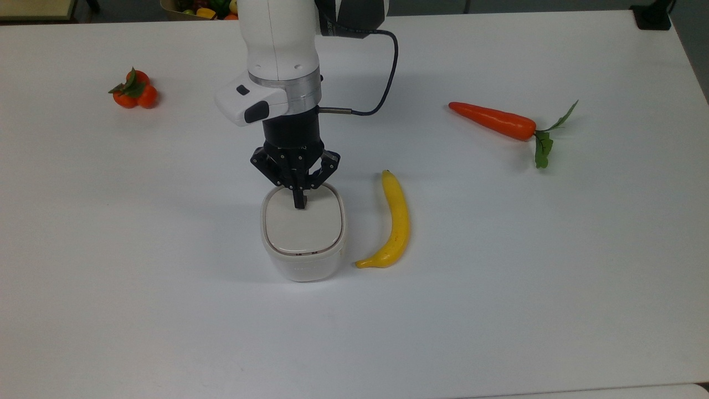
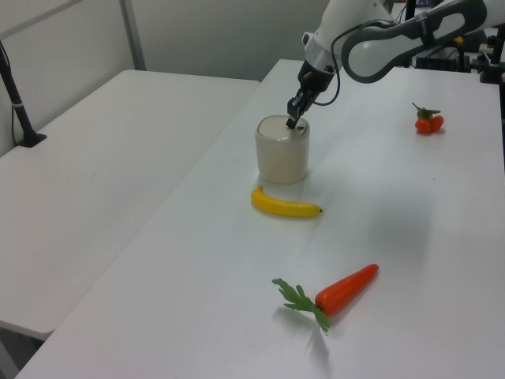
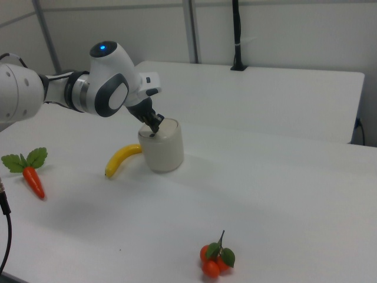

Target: Close garbage bin

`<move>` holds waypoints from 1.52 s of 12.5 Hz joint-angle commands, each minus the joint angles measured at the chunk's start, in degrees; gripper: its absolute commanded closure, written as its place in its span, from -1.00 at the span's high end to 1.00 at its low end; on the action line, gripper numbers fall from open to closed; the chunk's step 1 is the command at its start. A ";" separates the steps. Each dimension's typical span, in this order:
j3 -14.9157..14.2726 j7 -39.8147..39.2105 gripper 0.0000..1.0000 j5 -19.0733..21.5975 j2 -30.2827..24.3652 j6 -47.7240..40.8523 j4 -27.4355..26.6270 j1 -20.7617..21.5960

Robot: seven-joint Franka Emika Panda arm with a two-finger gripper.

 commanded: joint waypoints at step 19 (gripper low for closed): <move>0.26 0.73 1.00 -1.80 -26.04 -49.87 -0.29 -2.35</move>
